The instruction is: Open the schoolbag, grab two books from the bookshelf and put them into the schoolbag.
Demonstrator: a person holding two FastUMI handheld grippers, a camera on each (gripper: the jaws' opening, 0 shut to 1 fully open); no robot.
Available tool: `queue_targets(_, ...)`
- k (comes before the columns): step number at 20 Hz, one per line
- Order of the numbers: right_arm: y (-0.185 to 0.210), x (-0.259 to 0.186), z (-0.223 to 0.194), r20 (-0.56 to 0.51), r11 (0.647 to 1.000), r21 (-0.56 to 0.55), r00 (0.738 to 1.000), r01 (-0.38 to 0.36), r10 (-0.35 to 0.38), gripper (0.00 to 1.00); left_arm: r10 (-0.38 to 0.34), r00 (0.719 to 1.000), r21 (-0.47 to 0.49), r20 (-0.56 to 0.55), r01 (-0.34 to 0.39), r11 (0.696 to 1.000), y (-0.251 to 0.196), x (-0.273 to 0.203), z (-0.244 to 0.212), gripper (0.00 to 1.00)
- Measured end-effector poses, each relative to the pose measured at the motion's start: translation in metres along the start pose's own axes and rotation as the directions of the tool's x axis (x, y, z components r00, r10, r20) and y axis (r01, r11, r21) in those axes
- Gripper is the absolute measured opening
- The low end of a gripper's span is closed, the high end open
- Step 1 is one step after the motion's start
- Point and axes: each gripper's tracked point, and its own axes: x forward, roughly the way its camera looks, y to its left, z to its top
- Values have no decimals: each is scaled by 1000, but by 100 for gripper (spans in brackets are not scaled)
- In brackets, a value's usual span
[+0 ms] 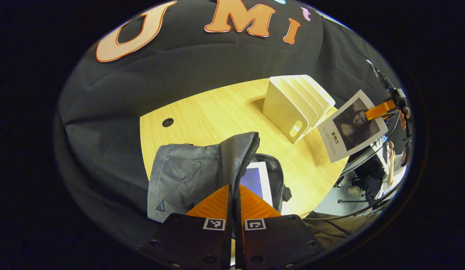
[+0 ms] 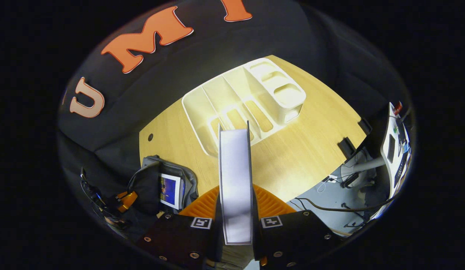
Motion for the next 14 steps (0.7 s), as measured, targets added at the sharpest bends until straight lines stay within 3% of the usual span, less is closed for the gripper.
queue_targets(1, 4, -3, -7, 5, 1000, 8, 1000, -11, 11, 33, -1, 1000, 10, 3, 1, 1000, 3, -1, 0, 5)
queue_targets(5, 28, -13, -26, 40, 998, 16, 997, -67, 66, 33, -8, 1000, 29, 25, 8, 1000, 9, -7, 4, 9)
queue_targets(6, 36, -15, -28, 50, 996, 18, 995, -93, 92, 33, -11, 999, 33, 31, 10, 999, 9, -7, 5, 5)
queue_targets(13, 91, -7, -49, 74, 973, 24, 971, -228, 226, 33, -9, 998, 49, 59, 6, 999, 20, -18, 17, 9)
queue_targets(14, 101, -6, -51, 73, 966, 27, 964, -256, 254, 33, -5, 998, 53, 69, 2, 999, 23, -21, 20, 5)
